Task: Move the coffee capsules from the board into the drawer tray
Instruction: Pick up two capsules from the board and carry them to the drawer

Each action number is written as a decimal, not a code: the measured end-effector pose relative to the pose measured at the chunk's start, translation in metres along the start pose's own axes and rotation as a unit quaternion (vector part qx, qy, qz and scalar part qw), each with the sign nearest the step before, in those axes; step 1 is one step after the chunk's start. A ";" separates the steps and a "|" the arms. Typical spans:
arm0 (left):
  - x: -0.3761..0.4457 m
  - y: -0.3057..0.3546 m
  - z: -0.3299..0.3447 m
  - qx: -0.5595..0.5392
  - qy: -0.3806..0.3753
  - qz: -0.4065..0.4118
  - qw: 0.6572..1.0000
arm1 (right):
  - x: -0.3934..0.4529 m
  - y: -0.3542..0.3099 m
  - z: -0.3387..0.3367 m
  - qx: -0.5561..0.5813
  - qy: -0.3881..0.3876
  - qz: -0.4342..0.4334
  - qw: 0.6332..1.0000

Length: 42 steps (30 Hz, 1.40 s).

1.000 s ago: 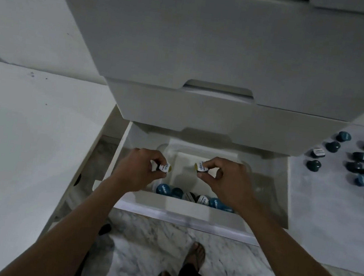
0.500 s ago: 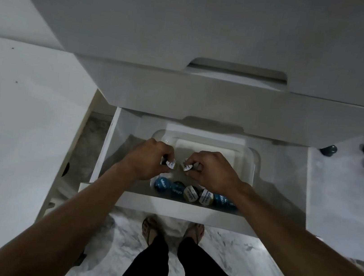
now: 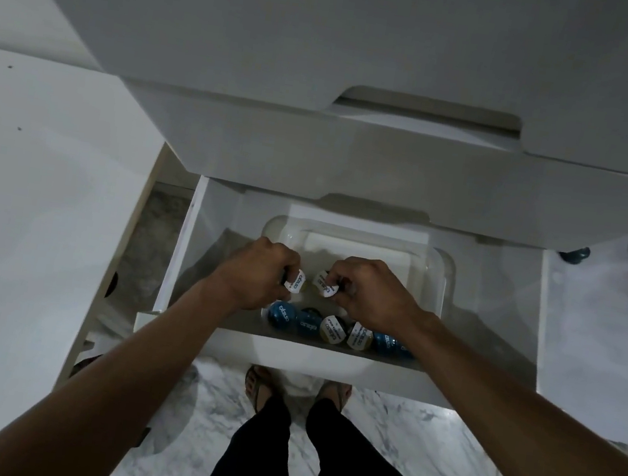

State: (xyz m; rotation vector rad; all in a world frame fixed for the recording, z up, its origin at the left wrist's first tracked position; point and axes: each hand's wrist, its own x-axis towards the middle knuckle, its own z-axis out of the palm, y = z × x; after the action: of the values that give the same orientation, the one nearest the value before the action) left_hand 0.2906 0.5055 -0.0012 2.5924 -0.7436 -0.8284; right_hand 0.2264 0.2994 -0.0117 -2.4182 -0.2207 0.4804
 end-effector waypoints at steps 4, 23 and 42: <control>-0.002 -0.004 -0.003 0.008 -0.021 0.009 1.000 | 0.000 0.003 -0.002 0.008 -0.009 0.003 1.000; 0.012 -0.005 0.001 0.024 -0.041 0.009 0.999 | 0.008 -0.007 0.009 0.062 -0.043 0.022 0.997; -0.041 0.038 -0.026 -0.165 0.170 -0.035 0.971 | -0.030 -0.021 -0.023 0.221 0.167 0.067 0.959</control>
State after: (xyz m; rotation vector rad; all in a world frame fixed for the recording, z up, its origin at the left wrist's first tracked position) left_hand 0.2632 0.5012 0.0545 2.3780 -0.3809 -0.4575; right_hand 0.2066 0.2942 0.0267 -2.0367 0.1830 0.1501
